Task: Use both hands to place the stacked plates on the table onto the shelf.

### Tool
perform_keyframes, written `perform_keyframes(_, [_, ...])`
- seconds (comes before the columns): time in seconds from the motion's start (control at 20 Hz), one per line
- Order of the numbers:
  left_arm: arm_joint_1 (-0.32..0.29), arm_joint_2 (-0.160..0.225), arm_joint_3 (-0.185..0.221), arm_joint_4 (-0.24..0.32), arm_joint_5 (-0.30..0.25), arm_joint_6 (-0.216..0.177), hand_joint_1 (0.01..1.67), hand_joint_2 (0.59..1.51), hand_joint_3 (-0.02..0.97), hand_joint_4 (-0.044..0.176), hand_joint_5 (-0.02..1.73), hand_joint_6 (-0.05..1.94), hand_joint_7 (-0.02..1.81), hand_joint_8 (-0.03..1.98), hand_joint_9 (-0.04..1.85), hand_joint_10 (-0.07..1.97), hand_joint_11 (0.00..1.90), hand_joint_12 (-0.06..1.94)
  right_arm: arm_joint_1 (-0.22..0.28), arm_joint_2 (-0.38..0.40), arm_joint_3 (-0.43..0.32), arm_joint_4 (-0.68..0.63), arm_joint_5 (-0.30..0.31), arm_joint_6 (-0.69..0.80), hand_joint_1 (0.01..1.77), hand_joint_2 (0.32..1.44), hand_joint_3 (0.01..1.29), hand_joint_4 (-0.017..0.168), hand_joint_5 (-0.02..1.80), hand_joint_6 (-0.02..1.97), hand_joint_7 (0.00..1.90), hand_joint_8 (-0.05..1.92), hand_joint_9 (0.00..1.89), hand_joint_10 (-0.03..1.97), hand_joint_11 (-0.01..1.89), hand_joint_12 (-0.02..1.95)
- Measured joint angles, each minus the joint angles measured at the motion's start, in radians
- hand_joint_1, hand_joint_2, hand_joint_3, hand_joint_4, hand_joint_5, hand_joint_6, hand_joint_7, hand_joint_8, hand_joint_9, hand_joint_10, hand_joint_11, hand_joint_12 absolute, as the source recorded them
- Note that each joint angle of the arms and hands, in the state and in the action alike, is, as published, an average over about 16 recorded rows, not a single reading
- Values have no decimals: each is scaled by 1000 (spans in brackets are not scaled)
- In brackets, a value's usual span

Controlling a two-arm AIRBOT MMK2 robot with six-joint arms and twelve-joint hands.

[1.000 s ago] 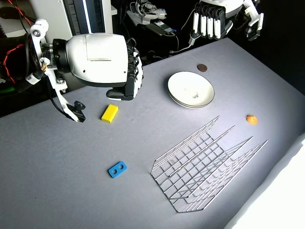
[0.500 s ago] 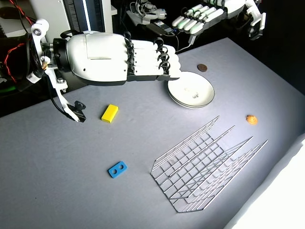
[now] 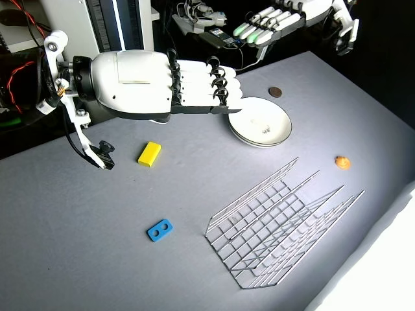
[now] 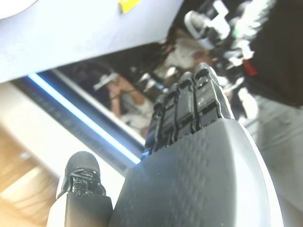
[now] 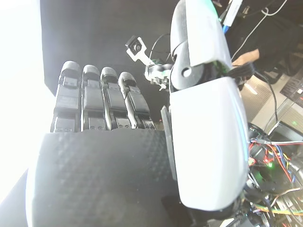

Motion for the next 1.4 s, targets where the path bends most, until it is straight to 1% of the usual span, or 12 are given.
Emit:
perform_keyframes(0.1, [0, 0, -1, 14, -6, -4, 21, 1197, 7, -1, 24, 2, 22, -14, 19, 7, 15, -13, -1, 0, 0, -7, -1, 3, 1139, 975, 16, -1, 13, 24, 12, 20, 12, 3, 31, 62])
perform_keyframes(0.2, [-1, 0, -3, 33, -10, -6, 21, 1202, 8, -2, 27, 4, 21, -14, 20, 7, 15, -13, -2, 0, 0, -13, -3, 7, 1211, 959, 16, -1, 11, 24, 11, 20, 12, 3, 30, 87])
perform_keyframes(0.4, [2, 2, -9, 70, -7, -10, 22, 1213, 9, -1, 30, 6, 21, -15, 19, 7, 15, -13, -3, 1, -1, -27, -7, 14, 1220, 952, 16, -2, 11, 24, 11, 20, 12, 4, 28, 124])
perform_keyframes(0.6, [39, 3, -12, 104, 21, -12, 22, 1223, 11, -1, 30, 6, 20, -15, 17, 7, 16, -13, -5, 1, -1, -37, -9, 16, 1220, 955, 16, -2, 11, 24, 11, 20, 12, 4, 20, 124])
perform_keyframes(0.75, [88, 1, -11, 122, 64, -14, 23, 1228, 12, -1, 31, 7, 20, -15, 16, 7, 16, -13, -6, 1, -1, -38, -11, 16, 1215, 965, 16, -2, 11, 24, 11, 20, 12, 5, 16, 101])
perform_keyframes(0.95, [181, -6, -2, 134, 140, -15, 23, 1236, 13, -1, 27, 7, 18, -15, 16, 7, 16, -12, -8, 1, -1, -39, -12, 16, 1198, 986, 16, -2, 14, 23, 12, 20, 13, 4, 17, 63])
perform_keyframes(1.2, [315, -25, 26, 103, 260, -15, 24, 1243, 13, -2, 24, 8, 17, -15, 18, 7, 15, -11, -8, 0, -1, -41, -13, 16, 1179, 1016, 16, -2, 17, 24, 12, 20, 13, 4, 18, 17])
perform_keyframes(1.4, [398, -47, 51, 75, 344, -15, 24, 1248, 13, -2, 21, 8, 16, -15, 19, 8, 15, -11, -9, 0, -1, -43, -13, 16, 1150, 1036, 17, -2, 20, 23, 12, 20, 13, 4, 19, 12])
